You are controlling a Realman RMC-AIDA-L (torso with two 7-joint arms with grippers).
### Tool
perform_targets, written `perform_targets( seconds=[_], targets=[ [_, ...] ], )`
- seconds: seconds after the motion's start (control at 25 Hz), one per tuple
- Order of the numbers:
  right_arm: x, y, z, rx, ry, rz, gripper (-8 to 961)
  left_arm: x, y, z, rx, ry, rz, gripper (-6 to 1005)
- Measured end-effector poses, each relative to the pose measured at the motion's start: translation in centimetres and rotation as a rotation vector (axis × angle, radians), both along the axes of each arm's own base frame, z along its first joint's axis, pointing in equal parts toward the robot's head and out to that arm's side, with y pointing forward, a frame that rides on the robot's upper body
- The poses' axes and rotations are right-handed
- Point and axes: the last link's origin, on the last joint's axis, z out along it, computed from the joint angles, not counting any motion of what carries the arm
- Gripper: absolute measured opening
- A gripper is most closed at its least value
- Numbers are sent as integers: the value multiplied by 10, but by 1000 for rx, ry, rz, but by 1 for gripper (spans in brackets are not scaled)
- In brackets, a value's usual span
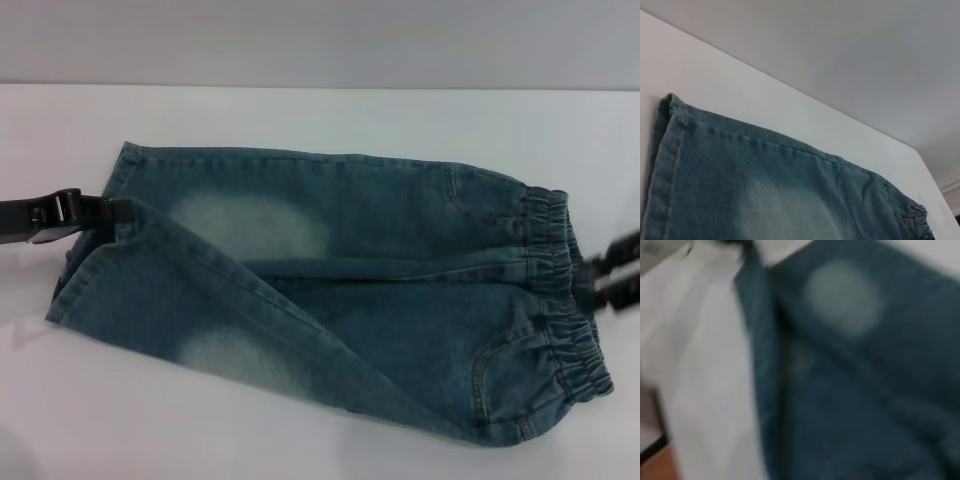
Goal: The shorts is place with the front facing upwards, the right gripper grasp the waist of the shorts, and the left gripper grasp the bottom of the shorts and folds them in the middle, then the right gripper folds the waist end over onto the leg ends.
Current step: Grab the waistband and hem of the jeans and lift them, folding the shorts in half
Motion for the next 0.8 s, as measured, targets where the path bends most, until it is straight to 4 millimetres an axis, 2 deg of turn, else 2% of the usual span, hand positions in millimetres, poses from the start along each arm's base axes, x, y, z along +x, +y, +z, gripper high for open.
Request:
perform_targets(
  seconds=[0.12, 0.32, 0.8],
  targets=[
    [2, -14, -19, -117, -49, 29, 569, 1, 0, -1, 0, 1, -4, 32],
    [8, -19, -28, -165, -125, 17, 569, 0, 1, 1, 4, 5, -4, 33],
    [17, -20, -30, -190, -232, -23, 570, -2, 2, 3, 16, 19, 0, 36]
  ],
)
